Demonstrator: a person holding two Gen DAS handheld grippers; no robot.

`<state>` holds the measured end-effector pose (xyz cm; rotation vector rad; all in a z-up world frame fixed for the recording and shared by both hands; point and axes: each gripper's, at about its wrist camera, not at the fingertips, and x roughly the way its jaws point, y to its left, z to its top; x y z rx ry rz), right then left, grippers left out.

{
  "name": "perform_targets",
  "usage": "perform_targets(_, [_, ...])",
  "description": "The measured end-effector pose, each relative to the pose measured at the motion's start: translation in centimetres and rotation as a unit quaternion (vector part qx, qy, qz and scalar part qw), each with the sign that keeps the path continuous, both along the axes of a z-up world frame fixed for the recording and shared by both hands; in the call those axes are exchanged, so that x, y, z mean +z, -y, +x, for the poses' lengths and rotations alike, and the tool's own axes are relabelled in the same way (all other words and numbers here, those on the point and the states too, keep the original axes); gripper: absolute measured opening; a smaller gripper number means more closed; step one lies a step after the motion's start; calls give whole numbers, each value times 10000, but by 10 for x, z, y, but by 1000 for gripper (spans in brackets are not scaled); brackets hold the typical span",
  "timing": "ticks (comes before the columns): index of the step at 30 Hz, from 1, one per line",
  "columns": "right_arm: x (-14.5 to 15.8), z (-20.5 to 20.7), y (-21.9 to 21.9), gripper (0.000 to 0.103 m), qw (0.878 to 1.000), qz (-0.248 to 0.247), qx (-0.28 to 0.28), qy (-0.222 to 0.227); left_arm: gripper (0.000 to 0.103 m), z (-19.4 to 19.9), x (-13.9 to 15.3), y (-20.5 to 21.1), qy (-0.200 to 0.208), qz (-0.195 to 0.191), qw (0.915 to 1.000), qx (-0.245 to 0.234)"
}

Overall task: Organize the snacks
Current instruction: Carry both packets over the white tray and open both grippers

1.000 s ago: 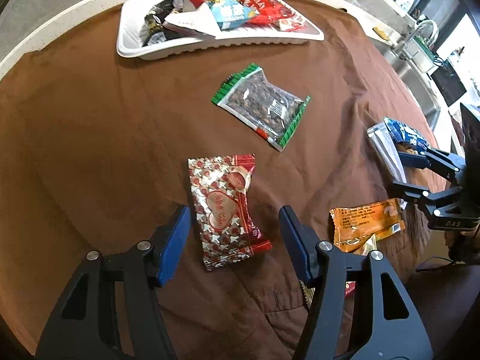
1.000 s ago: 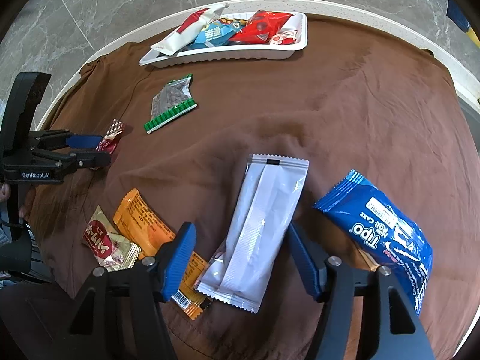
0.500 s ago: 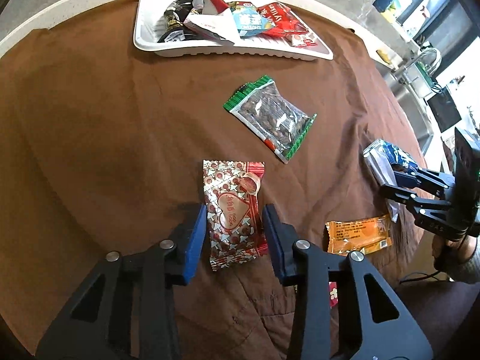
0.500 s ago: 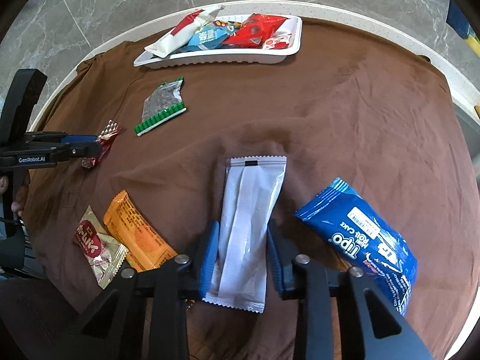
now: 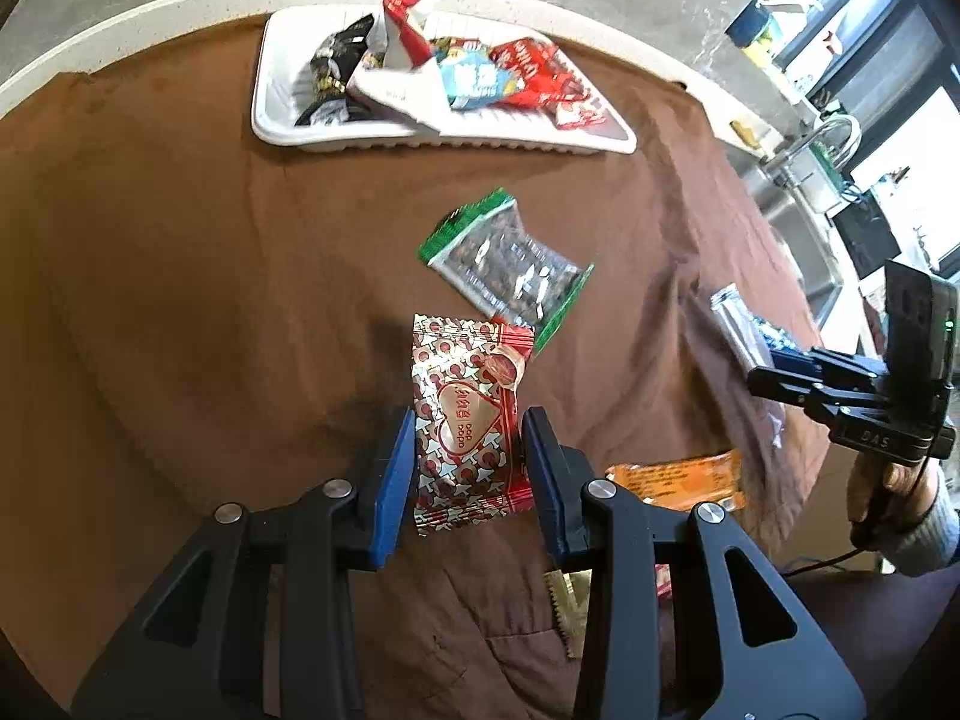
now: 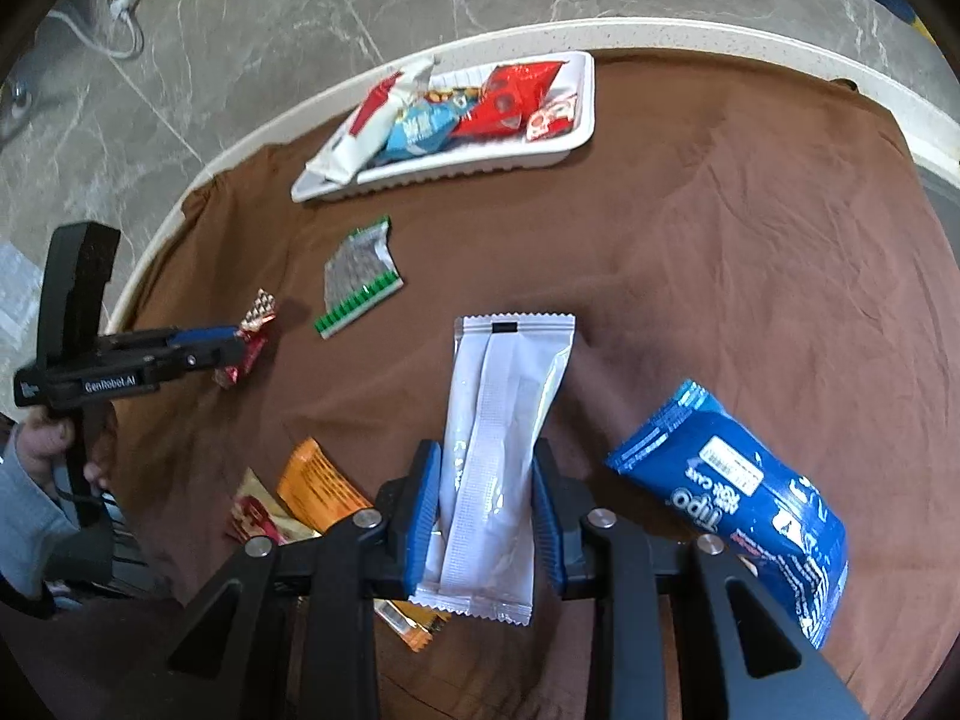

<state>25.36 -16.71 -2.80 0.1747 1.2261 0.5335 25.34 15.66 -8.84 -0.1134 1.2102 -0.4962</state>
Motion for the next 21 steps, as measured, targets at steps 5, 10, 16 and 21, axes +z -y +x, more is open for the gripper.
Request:
perform_targets(5, [6, 11, -3, 32, 9998, 213, -27, -28, 34, 10, 14, -1, 64, -196, 9998, 40])
perform_targets(10, [11, 31, -7, 32, 9988, 477, -60, -84, 34, 30, 27, -7, 125, -435, 9988, 162])
perform_targets(16, [20, 63, -19, 32, 9976, 690, -32, -37, 34, 59, 46, -15, 298, -590, 9974, 284])
perform_targets(21, [23, 95, -29, 32, 9965, 831, -55, -15, 34, 94, 56, -23, 391, -671, 9962, 396])
